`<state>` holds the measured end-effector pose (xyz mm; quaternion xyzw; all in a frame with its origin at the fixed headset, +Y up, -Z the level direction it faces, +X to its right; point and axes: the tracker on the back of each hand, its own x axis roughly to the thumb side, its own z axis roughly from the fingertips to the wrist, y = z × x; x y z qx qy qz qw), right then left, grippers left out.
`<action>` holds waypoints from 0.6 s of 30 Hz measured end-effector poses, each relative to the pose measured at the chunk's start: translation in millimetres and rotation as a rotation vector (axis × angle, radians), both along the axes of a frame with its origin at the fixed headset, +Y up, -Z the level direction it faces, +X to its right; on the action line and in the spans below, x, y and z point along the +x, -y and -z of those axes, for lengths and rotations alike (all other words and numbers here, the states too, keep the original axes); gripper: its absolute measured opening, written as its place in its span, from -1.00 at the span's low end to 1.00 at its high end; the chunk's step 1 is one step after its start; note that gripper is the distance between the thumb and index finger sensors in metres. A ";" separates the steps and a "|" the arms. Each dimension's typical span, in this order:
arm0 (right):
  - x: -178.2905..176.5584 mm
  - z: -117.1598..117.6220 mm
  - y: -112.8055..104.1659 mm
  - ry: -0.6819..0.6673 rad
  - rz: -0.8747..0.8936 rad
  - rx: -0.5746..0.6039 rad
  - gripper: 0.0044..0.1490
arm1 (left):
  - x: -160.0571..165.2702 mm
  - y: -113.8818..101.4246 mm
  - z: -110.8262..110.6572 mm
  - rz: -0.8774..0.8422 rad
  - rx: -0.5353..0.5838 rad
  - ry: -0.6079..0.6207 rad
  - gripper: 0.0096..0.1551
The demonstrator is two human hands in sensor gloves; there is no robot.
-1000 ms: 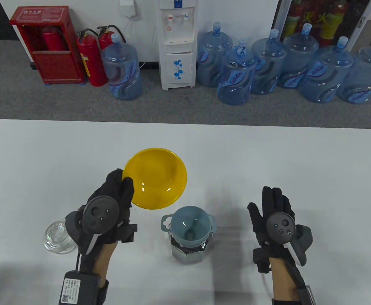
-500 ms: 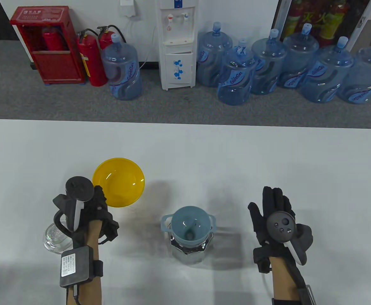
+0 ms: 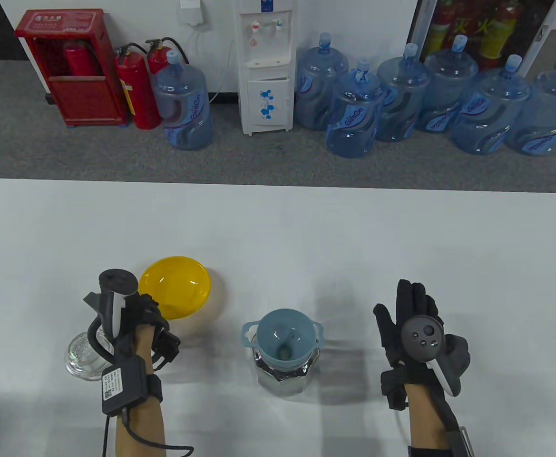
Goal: Transfer coffee beans through funnel into glass jar
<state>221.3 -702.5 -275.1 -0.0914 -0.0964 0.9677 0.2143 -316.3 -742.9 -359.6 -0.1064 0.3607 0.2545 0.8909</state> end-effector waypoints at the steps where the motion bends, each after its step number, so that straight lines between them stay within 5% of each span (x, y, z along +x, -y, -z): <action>1: 0.5 0.0 0.1 0.002 0.001 0.000 -0.02 | -0.1 2.2 0.3 -0.010 -0.001 -0.009 -0.54; 10: 1.5 0.6 0.3 0.005 -0.001 -0.007 -0.02 | 3.0 -6.0 -0.9 0.119 -0.038 0.046 -0.38; 18: -0.1 0.9 1.5 -0.006 -0.005 -0.017 0.00 | 19.5 -43.8 -16.7 0.423 0.062 0.191 -0.27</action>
